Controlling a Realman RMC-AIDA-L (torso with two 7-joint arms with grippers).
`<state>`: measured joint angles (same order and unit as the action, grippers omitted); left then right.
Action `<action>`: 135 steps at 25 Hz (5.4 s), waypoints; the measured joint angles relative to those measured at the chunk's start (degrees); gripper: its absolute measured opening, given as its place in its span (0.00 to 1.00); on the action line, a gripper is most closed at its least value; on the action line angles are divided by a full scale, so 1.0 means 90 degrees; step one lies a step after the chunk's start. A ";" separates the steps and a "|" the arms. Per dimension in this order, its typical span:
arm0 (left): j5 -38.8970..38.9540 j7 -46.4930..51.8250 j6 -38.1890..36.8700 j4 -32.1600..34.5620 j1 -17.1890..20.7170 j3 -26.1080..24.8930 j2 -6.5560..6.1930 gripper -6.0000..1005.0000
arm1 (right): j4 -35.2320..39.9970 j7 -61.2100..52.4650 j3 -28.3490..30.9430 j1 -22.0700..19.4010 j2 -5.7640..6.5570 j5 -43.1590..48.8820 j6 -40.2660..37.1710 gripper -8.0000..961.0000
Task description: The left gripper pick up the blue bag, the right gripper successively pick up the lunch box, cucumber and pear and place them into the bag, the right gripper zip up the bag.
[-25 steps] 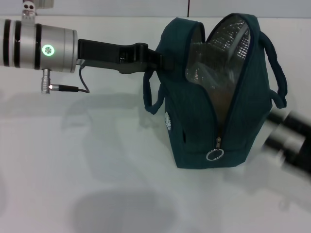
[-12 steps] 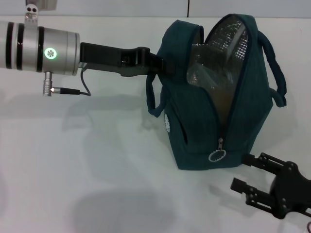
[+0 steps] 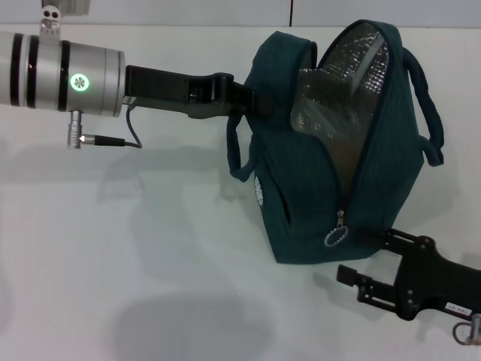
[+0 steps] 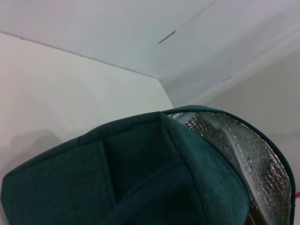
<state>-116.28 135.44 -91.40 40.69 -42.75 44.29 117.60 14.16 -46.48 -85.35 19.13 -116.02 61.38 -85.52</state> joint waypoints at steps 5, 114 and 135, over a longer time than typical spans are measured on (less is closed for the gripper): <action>-0.0001 0.0000 -0.0001 0.0000 -0.0014 0.0007 0.0021 0.05 | 0.0094 0.0008 -0.0312 0.0121 -0.0018 -0.0103 0.0064 0.69; 0.0300 -0.0470 0.0224 0.0049 0.0216 -0.0049 0.0058 0.05 | -0.0032 -0.0283 -0.0897 -0.0143 0.0072 -0.2397 -0.0994 0.02; 0.0371 -0.0478 0.0224 0.0049 0.0239 -0.0043 0.0058 0.05 | -0.0081 -0.0413 -0.0947 -0.0126 0.0071 -0.2322 -0.0701 0.05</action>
<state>-112.94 131.13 -89.38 41.13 -40.60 43.90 118.12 13.44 -50.20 -93.87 18.00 -115.38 40.48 -91.83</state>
